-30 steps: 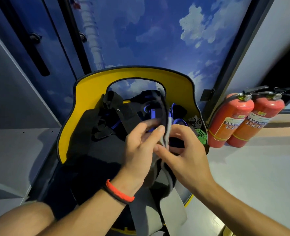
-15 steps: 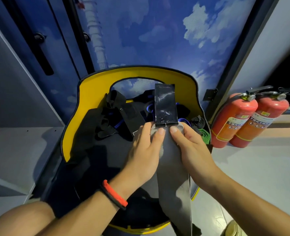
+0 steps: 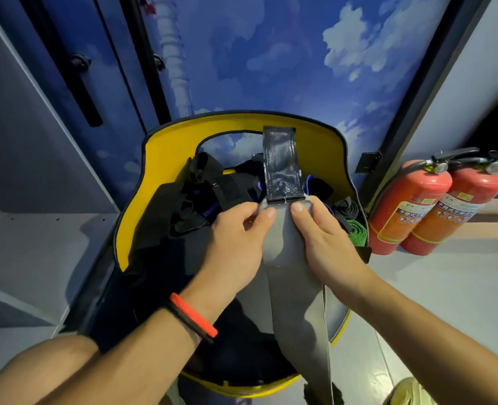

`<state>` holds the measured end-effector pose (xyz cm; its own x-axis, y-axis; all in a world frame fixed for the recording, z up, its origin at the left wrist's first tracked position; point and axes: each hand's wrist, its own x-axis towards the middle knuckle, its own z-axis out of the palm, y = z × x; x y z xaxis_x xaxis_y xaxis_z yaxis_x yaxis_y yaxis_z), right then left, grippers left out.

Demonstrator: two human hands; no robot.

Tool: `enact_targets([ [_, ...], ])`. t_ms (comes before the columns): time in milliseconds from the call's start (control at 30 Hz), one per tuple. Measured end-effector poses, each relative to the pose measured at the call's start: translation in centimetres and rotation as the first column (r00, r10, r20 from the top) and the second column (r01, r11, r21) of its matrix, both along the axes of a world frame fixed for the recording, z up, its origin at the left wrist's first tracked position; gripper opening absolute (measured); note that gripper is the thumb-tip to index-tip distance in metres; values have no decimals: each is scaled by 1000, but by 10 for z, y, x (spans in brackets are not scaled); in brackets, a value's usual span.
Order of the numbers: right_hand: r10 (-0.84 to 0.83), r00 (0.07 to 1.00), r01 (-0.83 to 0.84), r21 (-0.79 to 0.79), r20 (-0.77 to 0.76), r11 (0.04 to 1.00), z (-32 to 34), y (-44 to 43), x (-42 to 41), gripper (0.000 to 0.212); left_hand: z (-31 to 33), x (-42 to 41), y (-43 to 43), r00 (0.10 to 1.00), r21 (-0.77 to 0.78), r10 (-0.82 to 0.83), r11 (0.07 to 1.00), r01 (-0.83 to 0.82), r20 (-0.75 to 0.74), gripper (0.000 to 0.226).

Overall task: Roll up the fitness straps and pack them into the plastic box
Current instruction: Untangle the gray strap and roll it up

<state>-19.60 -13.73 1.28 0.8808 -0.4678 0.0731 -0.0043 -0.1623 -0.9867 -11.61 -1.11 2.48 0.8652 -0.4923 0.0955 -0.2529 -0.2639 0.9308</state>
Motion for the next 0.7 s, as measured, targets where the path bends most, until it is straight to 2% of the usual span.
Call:
enact_targets([
  [67, -10, 999, 16, -125, 44, 992, 0, 2, -1, 22, 5, 2, 2, 999, -58, -15, 998, 12, -48, 38],
  [167, -55, 995, 75, -250, 87, 965, -3, 7, -6, 11, 13, 4, 3, 988, -115, 62, 990, -78, -140, 30],
  [233, -84, 992, 108, -279, 98, 954, -5, 10, -8, 19, 20, 9, -1, 967, -180, 90, 974, -135, -240, 27],
  [300, -101, 991, 121, -289, 85, 949, -6, 10, -9, 21, 24, 19, -7, 955, -232, 113, 956, -180, -275, 27],
  [467, -65, 995, 48, -214, -71, 976, -10, 4, -8, 34, 32, 34, -19, 985, -236, 127, 960, -152, -117, 60],
  [600, -89, 993, 71, -219, -77, 973, -19, 0, -5, 30, 31, 48, -30, 995, -199, 98, 976, -93, 15, 59],
  [700, -152, 984, 128, -217, -98, 968, -24, -6, -1, 36, 24, 63, -37, 994, -180, 107, 978, -101, 25, 52],
])
